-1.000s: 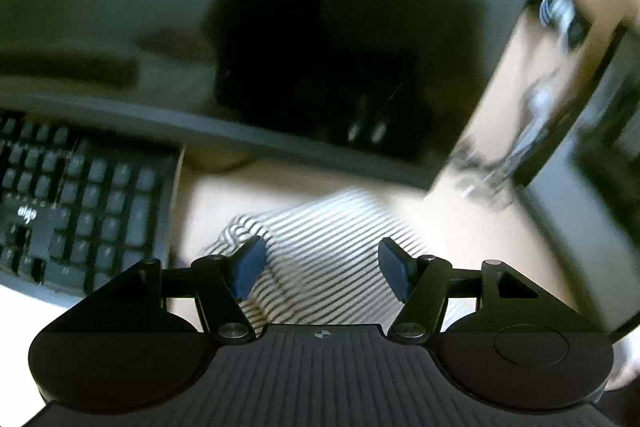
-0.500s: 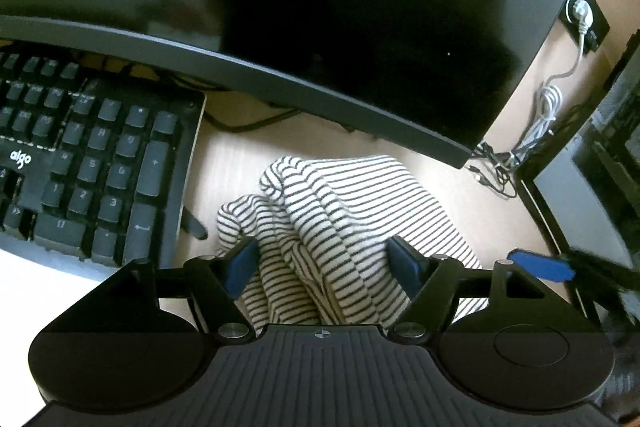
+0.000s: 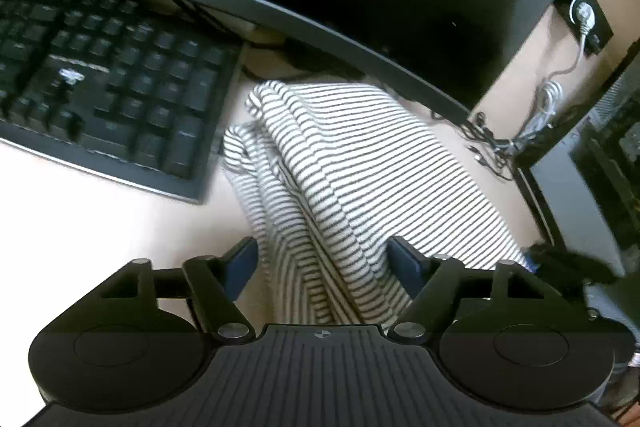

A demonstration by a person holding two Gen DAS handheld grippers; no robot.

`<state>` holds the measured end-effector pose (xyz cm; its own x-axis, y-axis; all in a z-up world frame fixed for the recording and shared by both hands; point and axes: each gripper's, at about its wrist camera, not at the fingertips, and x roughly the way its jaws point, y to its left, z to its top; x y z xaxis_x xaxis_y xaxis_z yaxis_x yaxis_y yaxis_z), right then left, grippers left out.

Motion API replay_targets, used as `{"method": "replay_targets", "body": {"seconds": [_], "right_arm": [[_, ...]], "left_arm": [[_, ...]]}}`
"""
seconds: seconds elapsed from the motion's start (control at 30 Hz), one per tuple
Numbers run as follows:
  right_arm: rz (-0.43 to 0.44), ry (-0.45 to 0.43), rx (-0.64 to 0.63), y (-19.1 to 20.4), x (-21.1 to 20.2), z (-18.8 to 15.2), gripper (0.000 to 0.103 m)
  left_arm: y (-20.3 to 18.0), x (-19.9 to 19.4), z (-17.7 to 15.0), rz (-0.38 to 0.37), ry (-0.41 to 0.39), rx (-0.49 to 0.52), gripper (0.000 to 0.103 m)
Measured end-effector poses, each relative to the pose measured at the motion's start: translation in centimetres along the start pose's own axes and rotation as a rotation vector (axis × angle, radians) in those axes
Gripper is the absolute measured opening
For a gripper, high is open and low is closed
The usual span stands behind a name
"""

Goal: Fold clothes

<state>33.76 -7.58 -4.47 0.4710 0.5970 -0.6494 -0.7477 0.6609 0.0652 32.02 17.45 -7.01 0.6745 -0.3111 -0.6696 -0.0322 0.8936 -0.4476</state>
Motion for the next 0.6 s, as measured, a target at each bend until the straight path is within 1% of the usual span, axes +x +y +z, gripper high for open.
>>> {"method": "replay_targets", "body": {"seconds": [0.07, 0.1, 0.13, 0.17, 0.23, 0.3, 0.37, 0.4, 0.43, 0.5, 0.53, 0.57, 0.6], "right_arm": [[-0.035, 0.023, -0.086, 1.0, 0.6, 0.1, 0.066], [-0.048, 0.033, -0.095, 1.2, 1.1, 0.0, 0.066], [-0.053, 0.037, -0.081, 1.1, 1.4, -0.1, 0.066], [-0.049, 0.038, -0.058, 0.9, 1.6, -0.2, 0.066], [-0.051, 0.042, -0.043, 0.7, 1.6, -0.5, 0.066], [-0.068, 0.044, -0.052, 1.2, 1.7, -0.3, 0.066], [-0.095, 0.041, -0.072, 1.8, 1.2, -0.3, 0.067], [-0.107, 0.037, -0.081, 1.9, 0.8, -0.4, 0.067], [-0.113, 0.031, -0.087, 1.9, 0.4, -0.4, 0.068], [-0.113, -0.018, -0.099, 1.9, -0.8, -0.4, 0.072], [-0.111, -0.051, -0.106, 1.8, -1.5, -0.4, 0.079], [-0.109, -0.084, -0.112, 1.7, -2.2, -0.4, 0.086], [-0.107, -0.117, -0.119, 1.7, -2.9, -0.4, 0.089]], "left_arm": [[0.3, -0.2, 0.0, 0.01, -0.006, -0.007, 0.083], [0.3, -0.3, 0.0, 0.013, -0.011, -0.013, 0.082], [-0.1, -0.6, 0.1, 0.016, -0.025, -0.013, 0.076], [-0.7, -1.2, 0.3, 0.018, -0.047, -0.001, 0.072], [-2.4, -2.5, 0.9, 0.008, -0.114, 0.048, 0.072], [-4.0, -3.7, 1.6, -0.009, -0.181, 0.099, 0.069], [-4.9, -4.0, 2.4, -0.061, -0.212, 0.134, 0.07], [-4.9, -3.5, 2.7, -0.088, -0.196, 0.138, 0.07], [-4.7, -2.5, 2.8, -0.09, -0.168, 0.141, 0.071], [-3.7, -0.3, 3.0, -0.029, -0.119, 0.149, 0.066], [-3.0, 0.5, 3.0, -0.009, -0.111, 0.147, 0.062], [-2.5, 0.8, 3.2, 0.001, -0.114, 0.145, 0.061], [-2.1, 0.9, 3.4, -0.003, -0.109, 0.139, 0.061]]}}
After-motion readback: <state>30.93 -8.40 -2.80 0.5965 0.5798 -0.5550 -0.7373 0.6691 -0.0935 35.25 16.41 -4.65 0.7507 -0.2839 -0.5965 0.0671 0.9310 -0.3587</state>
